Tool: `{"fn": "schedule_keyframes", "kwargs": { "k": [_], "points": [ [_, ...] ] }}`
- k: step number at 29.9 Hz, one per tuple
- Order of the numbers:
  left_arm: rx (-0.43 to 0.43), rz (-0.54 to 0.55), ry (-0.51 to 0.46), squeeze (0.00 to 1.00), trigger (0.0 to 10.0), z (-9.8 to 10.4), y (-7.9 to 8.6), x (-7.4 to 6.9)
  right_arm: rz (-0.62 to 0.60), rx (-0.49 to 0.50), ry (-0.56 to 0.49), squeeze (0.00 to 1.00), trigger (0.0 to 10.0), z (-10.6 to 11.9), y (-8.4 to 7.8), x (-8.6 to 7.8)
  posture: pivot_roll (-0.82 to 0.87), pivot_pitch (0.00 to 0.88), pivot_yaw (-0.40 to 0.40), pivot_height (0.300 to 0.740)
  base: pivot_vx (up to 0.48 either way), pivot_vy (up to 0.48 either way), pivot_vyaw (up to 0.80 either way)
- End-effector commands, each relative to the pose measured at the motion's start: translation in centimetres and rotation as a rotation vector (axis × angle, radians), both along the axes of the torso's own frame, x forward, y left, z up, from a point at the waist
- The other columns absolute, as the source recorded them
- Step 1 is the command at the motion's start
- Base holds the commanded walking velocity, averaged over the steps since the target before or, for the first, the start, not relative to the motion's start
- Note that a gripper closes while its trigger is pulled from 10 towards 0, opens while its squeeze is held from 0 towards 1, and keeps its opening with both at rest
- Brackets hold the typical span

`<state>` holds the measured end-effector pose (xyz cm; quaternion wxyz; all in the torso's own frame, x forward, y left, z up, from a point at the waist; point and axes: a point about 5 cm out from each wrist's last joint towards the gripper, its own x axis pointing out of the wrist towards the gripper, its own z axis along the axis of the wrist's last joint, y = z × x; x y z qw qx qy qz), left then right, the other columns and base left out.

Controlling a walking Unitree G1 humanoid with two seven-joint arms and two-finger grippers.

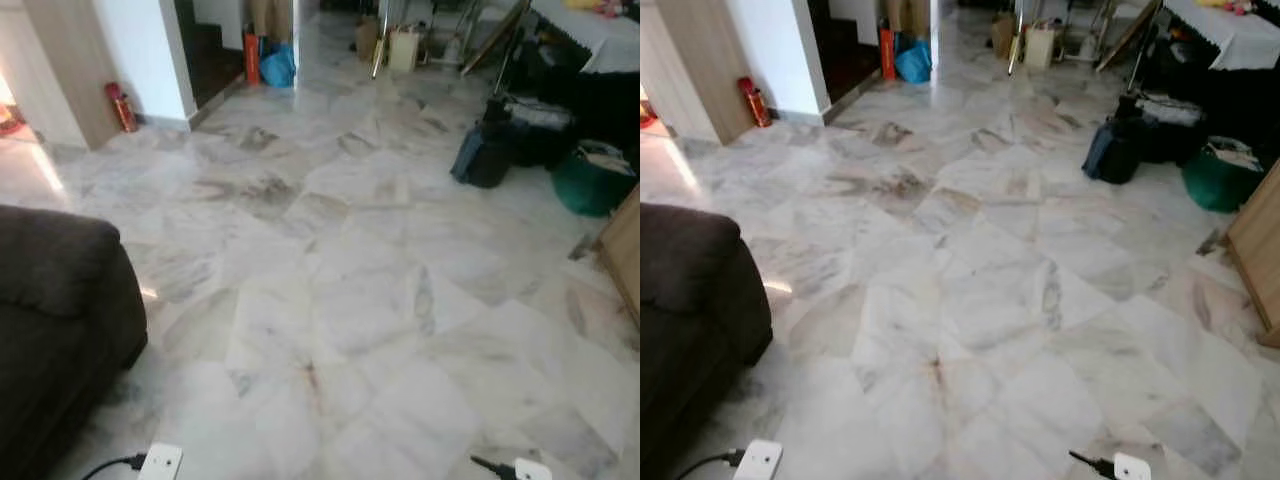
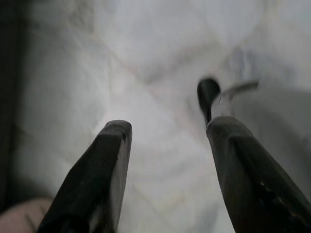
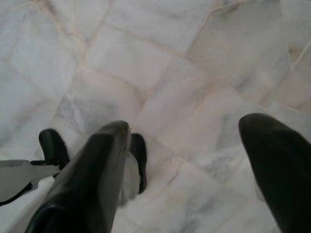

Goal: Move the pillow to the sofa from floor

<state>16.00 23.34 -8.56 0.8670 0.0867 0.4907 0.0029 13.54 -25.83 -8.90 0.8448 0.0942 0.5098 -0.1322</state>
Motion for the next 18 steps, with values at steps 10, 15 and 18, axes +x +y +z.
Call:
{"fn": "schedule_keyframes", "kwargs": {
  "k": [10, 15, 18],
  "points": [
    [0.012, -0.001, 0.015, 0.0, 10.0, -0.12, -0.05, -0.19, 0.002, -0.005, 0.022, 0.0, 10.0, -0.18, -0.26, -0.76, 0.07, 0.0, -0.04, 0.74, -0.068, 0.0, 0.0],
    [0.003, 0.009, 0.013, 0.0, 10.0, -0.16, -0.14, -0.23, 0.025, -0.017, 0.017, 0.0, 10.0, -0.09, -0.37, -0.65, 0.07, 0.0, -0.049, 0.74, 0.0, 0.0, 0.0],
    [0.001, 0.011, 0.013, 0.0, 10.0, -0.17, -0.19, -0.22, 0.036, -0.026, 0.021, 0.0, 10.0, -0.07, -0.44, -0.65, 0.07, 0.0, -0.051, 0.74, 0.0, 0.0, 0.0]
  ]
}}
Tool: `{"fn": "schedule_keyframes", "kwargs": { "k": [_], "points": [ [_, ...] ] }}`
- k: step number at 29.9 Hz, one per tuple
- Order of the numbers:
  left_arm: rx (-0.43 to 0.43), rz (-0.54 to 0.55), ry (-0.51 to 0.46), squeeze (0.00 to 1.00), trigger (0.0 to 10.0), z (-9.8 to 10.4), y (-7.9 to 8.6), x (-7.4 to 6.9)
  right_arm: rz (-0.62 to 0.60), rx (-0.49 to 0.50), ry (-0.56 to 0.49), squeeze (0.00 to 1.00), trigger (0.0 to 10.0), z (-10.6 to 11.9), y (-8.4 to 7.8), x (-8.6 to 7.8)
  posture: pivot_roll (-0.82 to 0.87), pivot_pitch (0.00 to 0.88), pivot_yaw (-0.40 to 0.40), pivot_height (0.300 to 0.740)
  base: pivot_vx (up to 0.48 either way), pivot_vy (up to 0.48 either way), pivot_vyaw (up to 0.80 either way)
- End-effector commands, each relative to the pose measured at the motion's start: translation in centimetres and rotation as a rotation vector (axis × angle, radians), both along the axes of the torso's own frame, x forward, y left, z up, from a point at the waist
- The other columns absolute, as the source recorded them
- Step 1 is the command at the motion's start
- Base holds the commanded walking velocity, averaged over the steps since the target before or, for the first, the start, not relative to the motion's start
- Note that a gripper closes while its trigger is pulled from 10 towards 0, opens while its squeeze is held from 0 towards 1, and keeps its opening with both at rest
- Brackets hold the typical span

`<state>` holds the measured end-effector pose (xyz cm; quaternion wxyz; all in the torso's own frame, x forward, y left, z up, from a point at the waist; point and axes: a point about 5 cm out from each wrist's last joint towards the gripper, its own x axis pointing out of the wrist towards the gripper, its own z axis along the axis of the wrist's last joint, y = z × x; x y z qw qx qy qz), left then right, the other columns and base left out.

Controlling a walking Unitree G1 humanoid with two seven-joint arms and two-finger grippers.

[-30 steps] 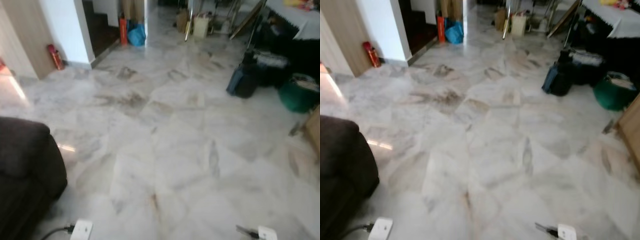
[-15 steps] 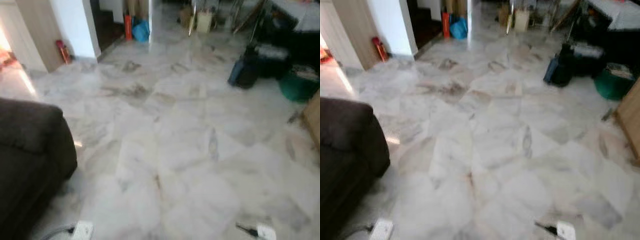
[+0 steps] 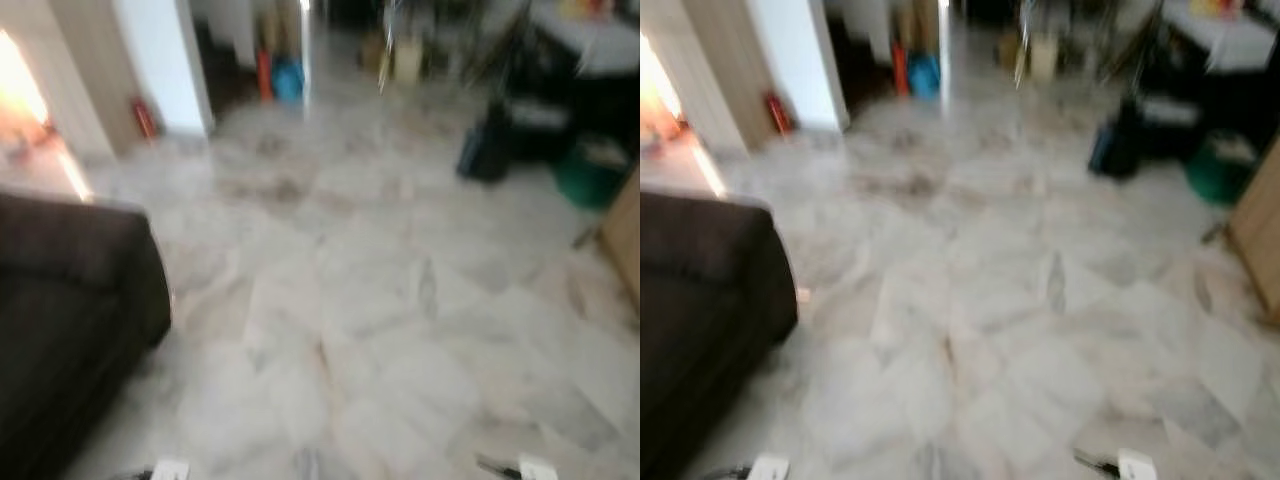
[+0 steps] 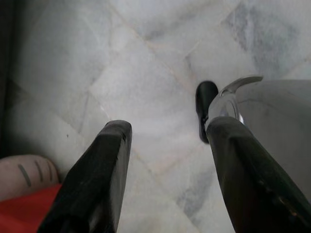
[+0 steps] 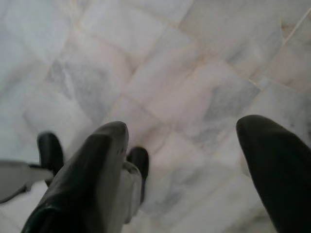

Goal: Move the pillow to the sofa from floor

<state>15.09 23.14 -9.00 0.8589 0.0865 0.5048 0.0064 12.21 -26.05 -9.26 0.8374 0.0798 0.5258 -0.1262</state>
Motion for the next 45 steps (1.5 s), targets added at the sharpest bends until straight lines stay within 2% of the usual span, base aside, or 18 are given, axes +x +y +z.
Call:
{"fn": "schedule_keyframes", "kwargs": {
  "k": [1, 21, 30, 40, 45],
  "points": [
    [-0.004, 0.003, -0.019, 0.0, 10.0, 0.3, 0.0, 0.7, 0.011, -0.014, -0.016, 0.0, 10.0, 0.3, -0.2, 0.7, 0.07, 0.0, -0.052, 0.74, 0.0, 0.0, 0.0],
    [-0.014, -0.003, -0.023, 0.0, 10.0, 0.4, -0.1, 1.1, 0.052, -0.024, -0.01, 0.0, 10.0, 0.4, -0.2, 1.1, 0.06, 0.0, -0.049, 0.74, 0.0, 0.0, 0.73],
    [-0.013, -0.011, -0.043, 0.0, 10.0, 0.8, -0.3, 2.1, 0.059, -0.029, -0.028, 0.0, 10.0, 0.7, -0.1, 2.0, 0.05, 0.0, -0.04, 0.74, 0.0, 0.0, 0.8],
    [-0.001, -0.009, -0.078, 0.0, 10.0, 1.6, -0.4, 3.9, 0.073, -0.033, -0.065, 0.0, 10.0, 1.3, 0.3, 3.8, 0.05, 0.0, -0.017, 0.74, 0.0, 0.0, 0.8],
    [0.008, -0.006, -0.081, 0.0, 10.0, 1.7, -0.4, 4.2, 0.072, -0.037, -0.069, 0.0, 10.0, 1.4, 0.3, 4.0, 0.06, 0.0, -0.014, 0.74, 0.0, 0.0, 0.8]
  ]
}}
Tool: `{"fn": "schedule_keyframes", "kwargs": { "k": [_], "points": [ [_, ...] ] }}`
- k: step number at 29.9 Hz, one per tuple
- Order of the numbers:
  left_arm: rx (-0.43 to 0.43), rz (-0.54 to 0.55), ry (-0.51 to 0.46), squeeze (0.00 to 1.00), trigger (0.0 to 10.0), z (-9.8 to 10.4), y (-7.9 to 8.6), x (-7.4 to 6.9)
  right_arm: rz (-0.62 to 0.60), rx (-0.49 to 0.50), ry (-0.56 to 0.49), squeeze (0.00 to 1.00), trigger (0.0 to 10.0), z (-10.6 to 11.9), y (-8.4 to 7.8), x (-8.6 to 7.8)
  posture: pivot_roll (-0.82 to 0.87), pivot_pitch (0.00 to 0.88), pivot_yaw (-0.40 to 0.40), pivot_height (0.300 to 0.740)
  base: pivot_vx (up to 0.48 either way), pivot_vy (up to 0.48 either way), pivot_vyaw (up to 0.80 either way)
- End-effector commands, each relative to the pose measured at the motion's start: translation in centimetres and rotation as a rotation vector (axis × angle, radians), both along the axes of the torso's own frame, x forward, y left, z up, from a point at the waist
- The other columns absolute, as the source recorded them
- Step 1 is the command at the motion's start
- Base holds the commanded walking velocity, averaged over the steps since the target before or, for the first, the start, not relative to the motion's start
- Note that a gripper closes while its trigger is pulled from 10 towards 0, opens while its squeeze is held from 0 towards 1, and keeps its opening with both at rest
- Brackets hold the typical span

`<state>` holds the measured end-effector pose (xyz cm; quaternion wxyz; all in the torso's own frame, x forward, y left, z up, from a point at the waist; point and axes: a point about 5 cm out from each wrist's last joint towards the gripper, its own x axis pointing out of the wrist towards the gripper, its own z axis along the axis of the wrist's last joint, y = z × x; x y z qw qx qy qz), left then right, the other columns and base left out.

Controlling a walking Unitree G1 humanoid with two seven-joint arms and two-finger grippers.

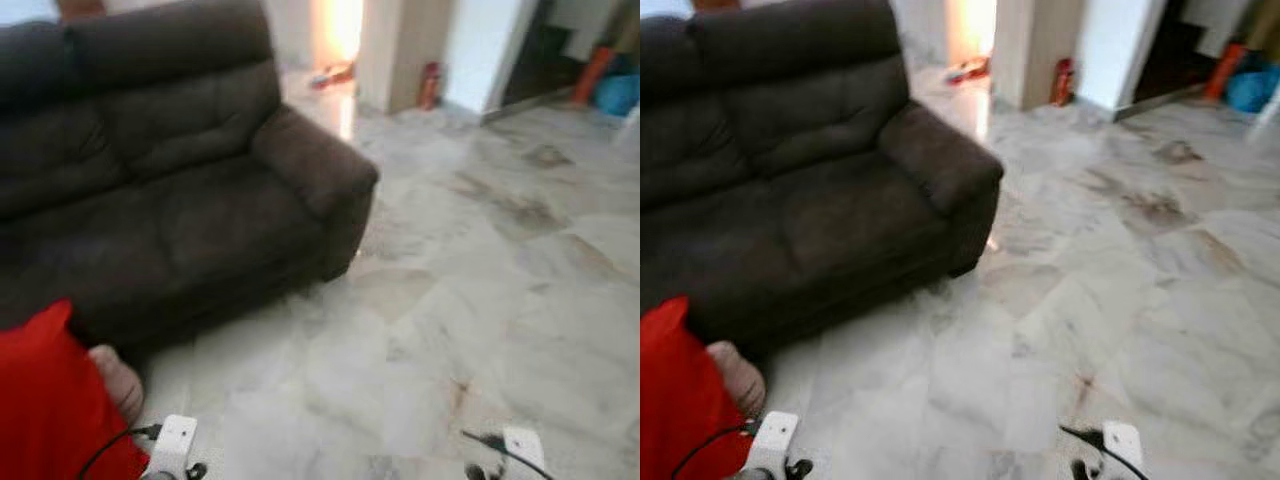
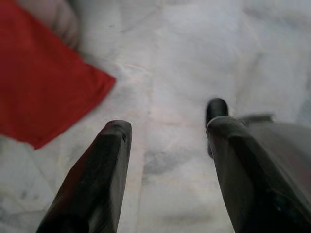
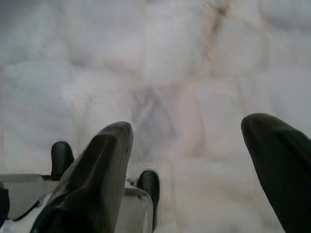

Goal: Move the pillow to the sofa from floor

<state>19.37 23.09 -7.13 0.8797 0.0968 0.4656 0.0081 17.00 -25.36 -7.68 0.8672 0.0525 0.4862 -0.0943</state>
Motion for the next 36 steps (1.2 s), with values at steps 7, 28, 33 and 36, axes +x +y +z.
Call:
{"fn": "schedule_keyframes", "kwargs": {
  "k": [7, 28, 33, 36],
  "points": [
    [0.003, 0.016, -0.004, 0.0, 10.0, 0.2, -0.3, 0.5, -0.025, -0.015, 0.016, 0.0, 10.0, 0.0, -0.5, -0.3, 0.07, 0.0, -0.024, 0.74, 0.0, 0.0, 0.8],
    [0.0, 0.055, -0.024, 0.0, 10.0, 0.7, -0.6, 1.6, 0.003, -0.032, 0.006, 0.0, 10.0, 0.6, -0.7, 0.8, 0.08, 0.0, -0.04, 0.74, 0.0, 0.0, 0.8],
    [-0.004, 0.043, -0.016, 0.0, 10.0, 0.7, -0.8, 1.8, -0.014, -0.03, -0.002, 0.0, 10.0, 0.7, -0.9, 1.0, 0.06, 0.0, -0.044, 0.74, 0.0, 0.0, 0.46],
    [-0.007, 0.042, -0.019, 0.0, 10.0, 0.8, -1.0, 2.0, -0.022, -0.031, -0.008, 0.0, 10.0, 0.8, -1.1, 1.1, 0.05, 0.0, -0.045, 0.74, 0.0, 0.0, 0.0]
  ]
}}
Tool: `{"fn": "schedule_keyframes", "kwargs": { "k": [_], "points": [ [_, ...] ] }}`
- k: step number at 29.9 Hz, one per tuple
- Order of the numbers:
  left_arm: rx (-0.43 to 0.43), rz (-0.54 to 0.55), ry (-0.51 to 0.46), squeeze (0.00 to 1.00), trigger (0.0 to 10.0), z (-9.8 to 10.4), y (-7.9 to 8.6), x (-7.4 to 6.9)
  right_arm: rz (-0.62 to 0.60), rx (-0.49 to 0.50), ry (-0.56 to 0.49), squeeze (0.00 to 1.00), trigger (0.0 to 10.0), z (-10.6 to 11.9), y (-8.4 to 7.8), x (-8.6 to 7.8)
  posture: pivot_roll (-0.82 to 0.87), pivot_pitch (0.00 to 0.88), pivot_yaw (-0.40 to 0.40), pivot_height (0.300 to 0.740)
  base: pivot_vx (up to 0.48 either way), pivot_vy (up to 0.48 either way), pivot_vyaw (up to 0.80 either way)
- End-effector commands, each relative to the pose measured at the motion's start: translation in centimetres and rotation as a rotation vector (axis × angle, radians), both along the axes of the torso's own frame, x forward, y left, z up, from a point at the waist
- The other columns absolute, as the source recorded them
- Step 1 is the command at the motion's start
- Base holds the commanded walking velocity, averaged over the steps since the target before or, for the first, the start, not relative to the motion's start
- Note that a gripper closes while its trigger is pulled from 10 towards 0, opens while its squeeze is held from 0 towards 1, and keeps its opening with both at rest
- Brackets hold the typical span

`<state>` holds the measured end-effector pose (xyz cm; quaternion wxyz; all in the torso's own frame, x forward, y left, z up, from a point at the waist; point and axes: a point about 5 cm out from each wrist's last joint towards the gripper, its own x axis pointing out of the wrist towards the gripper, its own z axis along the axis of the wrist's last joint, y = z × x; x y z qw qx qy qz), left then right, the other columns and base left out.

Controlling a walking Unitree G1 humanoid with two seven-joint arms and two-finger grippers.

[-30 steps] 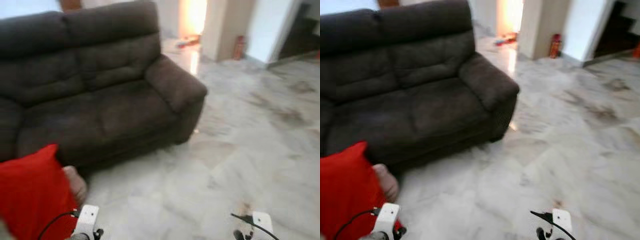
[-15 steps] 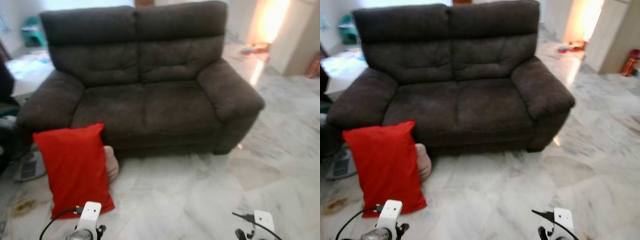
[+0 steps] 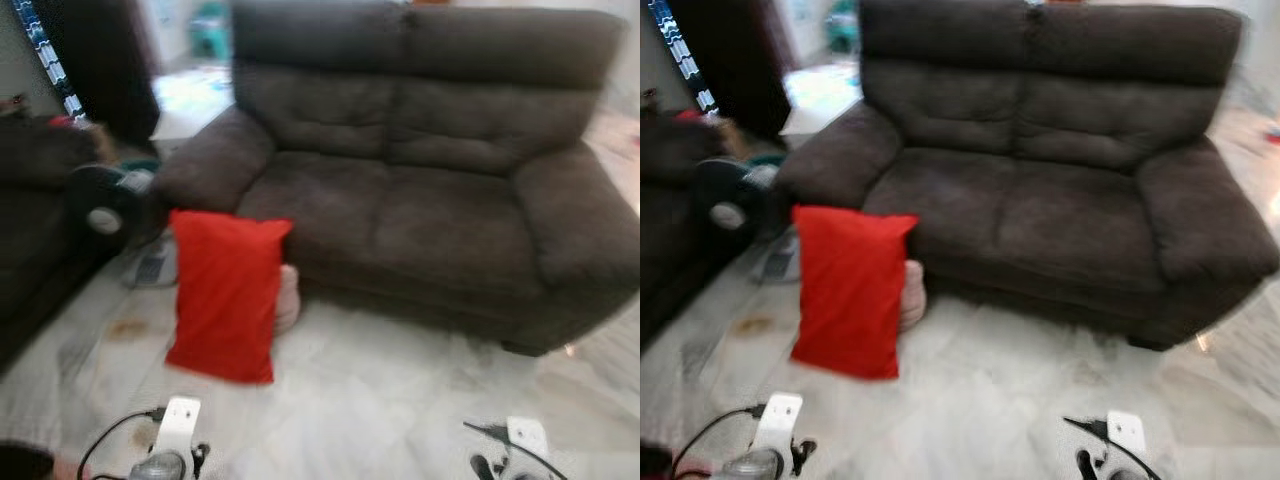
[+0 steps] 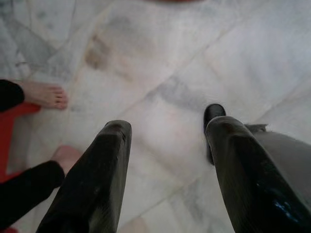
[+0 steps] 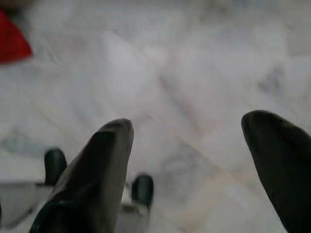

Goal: Move the pillow to the sofa from floor

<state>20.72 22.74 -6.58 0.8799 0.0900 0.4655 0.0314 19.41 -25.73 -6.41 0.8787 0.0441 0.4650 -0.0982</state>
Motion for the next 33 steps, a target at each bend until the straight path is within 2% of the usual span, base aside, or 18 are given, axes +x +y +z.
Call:
{"fn": "schedule_keyframes", "kwargs": {
  "k": [1, 10, 15, 22, 27, 33],
  "points": [
    [-0.023, -0.004, -0.023, 0.0, 10.0, 0.3, -0.8, 0.9, -0.044, -0.008, 0.028, 0.0, 10.0, -0.3, -0.8, -1.1, 0.05, 0.0, -0.047, 0.74, 0.0, 0.0, 0.0],
    [-0.036, -0.002, -0.03, 0.0, 10.0, 0.4, -1.0, 1.1, -0.053, -0.013, 0.031, 0.0, 10.0, -0.2, -1.1, -1.1, 0.06, 0.0, -0.051, 0.74, 0.0, 0.0, 0.0],
    [-0.02, -0.038, 0.006, 0.0, 10.0, 0.1, -0.7, 0.5, -0.088, -0.004, 0.039, 0.0, 10.0, -0.5, -1.2, -1.7, 0.02, 0.0, -0.023, 0.74, 0.0, 0.0, 0.0],
    [-0.025, -0.022, 0.002, 0.0, 10.0, 0.0, -0.3, 0.1, -0.094, 0.003, 0.045, 0.0, 10.0, -0.7, -1.2, -2.1, 0.03, 0.0, -0.023, 0.74, 0.0, 0.0, 0.0],
    [-0.018, -0.032, 0.005, 0.0, 10.0, -0.1, 0.0, -0.2, -0.098, 0.008, 0.054, 0.0, 10.0, -0.8, -1.1, -2.4, 0.07, 0.0, -0.03, 0.74, 0.317, 0.0, 0.0],
    [-0.022, -0.003, 0.025, 0.0, 10.0, -0.6, 0.4, -1.3, -0.046, -0.008, 0.102, 0.0, 10.0, -1.3, -1.2, -3.5, 0.09, 0.0, -0.054, 0.74, 0.38, 0.0, 0.0]
  ]
}}
